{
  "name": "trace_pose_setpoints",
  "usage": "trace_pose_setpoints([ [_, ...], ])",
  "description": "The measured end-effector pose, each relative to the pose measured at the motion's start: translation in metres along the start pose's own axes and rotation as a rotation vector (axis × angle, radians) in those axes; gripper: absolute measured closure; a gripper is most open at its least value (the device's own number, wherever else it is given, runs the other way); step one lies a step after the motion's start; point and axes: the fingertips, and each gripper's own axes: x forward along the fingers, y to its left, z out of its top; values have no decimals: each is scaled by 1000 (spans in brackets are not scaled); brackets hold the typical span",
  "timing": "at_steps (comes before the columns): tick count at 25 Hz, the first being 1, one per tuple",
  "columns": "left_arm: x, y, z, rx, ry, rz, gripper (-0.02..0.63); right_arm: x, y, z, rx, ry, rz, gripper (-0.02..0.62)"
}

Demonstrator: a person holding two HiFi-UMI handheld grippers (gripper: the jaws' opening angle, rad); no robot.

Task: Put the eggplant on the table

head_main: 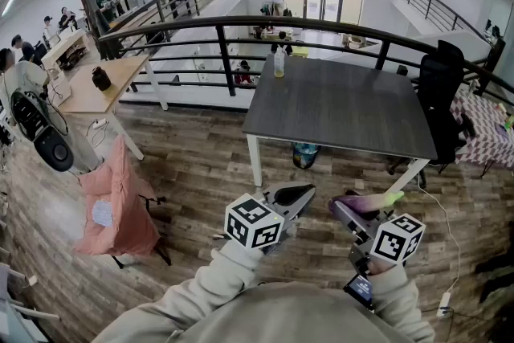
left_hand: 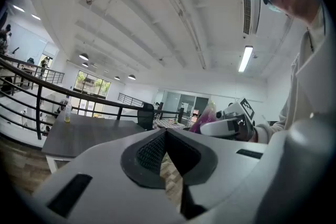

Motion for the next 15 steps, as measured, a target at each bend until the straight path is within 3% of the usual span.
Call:
trace_pose_setpoints([
  [7,0,-8,0,14,6,-45,604,8,5,-1,-2,8,23,359],
  [15,-1,-7,16,21,-25,-23,604,0,-2,12,-4,-3,-6,357],
])
